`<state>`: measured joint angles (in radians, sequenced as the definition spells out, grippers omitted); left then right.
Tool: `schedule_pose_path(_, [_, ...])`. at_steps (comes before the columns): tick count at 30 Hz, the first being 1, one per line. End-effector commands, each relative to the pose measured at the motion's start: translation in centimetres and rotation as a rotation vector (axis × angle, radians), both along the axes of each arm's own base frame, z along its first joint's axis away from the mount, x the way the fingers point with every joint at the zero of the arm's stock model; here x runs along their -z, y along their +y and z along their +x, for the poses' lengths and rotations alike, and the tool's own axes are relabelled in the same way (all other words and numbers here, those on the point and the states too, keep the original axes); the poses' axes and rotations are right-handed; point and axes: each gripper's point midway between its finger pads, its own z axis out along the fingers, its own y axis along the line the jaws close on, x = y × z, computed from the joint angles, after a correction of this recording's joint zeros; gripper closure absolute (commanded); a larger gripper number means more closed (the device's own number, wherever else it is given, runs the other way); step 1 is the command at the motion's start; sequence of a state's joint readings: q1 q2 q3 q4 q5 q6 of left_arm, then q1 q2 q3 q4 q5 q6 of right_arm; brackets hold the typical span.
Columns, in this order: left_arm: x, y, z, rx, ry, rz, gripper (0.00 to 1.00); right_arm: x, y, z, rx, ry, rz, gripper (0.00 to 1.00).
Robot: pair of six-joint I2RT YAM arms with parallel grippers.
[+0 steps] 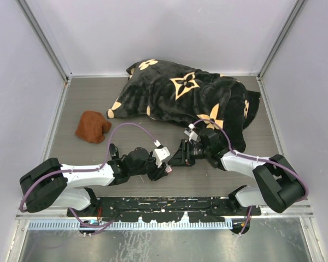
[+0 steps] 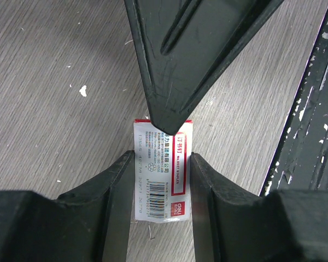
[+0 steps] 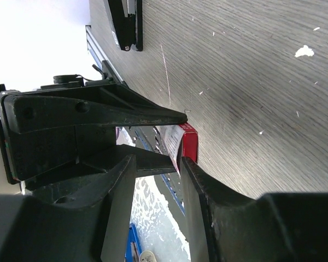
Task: Load the staples into the stapler
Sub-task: Place the staple box at the center of the board.
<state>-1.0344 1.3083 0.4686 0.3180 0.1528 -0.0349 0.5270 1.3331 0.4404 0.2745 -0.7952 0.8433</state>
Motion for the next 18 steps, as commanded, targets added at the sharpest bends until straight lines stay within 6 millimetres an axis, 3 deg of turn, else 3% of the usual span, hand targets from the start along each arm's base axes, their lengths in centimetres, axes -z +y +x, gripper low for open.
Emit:
schedule_pose_path(1, [-2.33, -0.92, 0.63, 0.002, -0.074, -0.073, 0.64, -1.02, 0.70, 0.60, -0.018, -0.057, 0.018, 0.56])
schedule_pose_path(18, [-2.32, -0.97, 0.58, 0.001, -0.086, -0.065, 0.64, -0.54, 0.89, 0.42, -0.033, -0.061, -0.001, 0.59])
